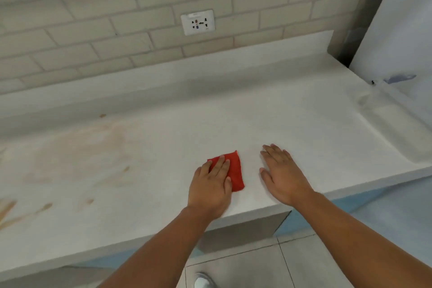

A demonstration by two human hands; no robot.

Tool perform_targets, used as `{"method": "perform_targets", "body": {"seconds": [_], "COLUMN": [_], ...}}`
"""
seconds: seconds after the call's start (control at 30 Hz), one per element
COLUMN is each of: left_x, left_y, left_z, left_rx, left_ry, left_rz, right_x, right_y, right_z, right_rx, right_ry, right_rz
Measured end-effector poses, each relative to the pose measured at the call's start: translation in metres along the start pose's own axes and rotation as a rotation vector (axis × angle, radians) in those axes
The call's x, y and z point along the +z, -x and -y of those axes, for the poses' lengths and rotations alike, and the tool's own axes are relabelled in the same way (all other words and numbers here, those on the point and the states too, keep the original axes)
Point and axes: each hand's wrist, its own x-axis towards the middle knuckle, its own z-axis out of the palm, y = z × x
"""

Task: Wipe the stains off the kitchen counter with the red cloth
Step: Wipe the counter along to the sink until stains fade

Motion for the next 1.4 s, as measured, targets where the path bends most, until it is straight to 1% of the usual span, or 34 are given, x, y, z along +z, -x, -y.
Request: {"method": "perform_targets", "body": {"seconds": [0.07,0.17,0.2,0.33,0.4,0.47,0.53,0.6,0.73,0.8,0.9,1.03,1.17,1.3,1.4], "left_x": [-0.004,-0.005,-0.007,-0.014,-0.02,-0.028,-0.037,-0.044,-0.057,-0.061,-0.064,-0.062,-0.058,-0.054,-0.05], "left_y": [0.022,0.04,0.045,0.046,0.048,0.054,0.067,0.082,0.11,0.121,0.136,0.153,0.16,0.162,0.168], "left_z": [0.031,0.065,0.076,0.114,0.138,0.161,0.197,0.243,0.326,0.352,0.384,0.412,0.426,0.421,0.413], "left_rx": [-0.041,-0.087,-0.082,-0.007,0.011,-0.008,-0.063,-0.135,-0.222,-0.221,-0.174,-0.159,-0.151,-0.1,-0.024], "left_ry": [-0.069,-0.074,-0.058,0.003,0.057,0.103,0.106,0.105,0.07,0.057,0.056,0.089,0.111,0.137,0.152], "left_rz": [-0.028,-0.072,-0.08,-0.085,-0.092,-0.109,-0.183,-0.255,-0.315,-0.353,-0.392,-0.435,-0.452,-0.455,-0.449], "right_x": [0.011,0.027,0.033,0.054,0.066,0.074,0.081,0.085,0.086,0.088,0.098,0.113,0.132,0.13,0.118], "right_y": [-0.011,-0.022,-0.027,-0.043,-0.05,-0.055,-0.059,-0.062,-0.087,-0.104,-0.132,-0.153,-0.128,-0.093,-0.074], "right_z": [0.043,0.098,0.118,0.178,0.204,0.217,0.228,0.238,0.262,0.275,0.308,0.364,0.397,0.384,0.352], "right_rx": [-0.113,-0.265,-0.312,-0.389,-0.371,-0.317,-0.255,-0.198,-0.108,-0.065,-0.004,-0.028,-0.141,-0.197,-0.184], "right_ry": [-0.023,-0.047,-0.066,-0.137,-0.149,-0.076,0.055,0.136,0.173,0.201,0.265,0.318,0.265,0.204,0.236], "right_rz": [0.034,0.053,0.057,0.104,0.133,0.137,0.13,0.128,0.144,0.141,0.158,0.215,0.149,0.131,0.124]}}
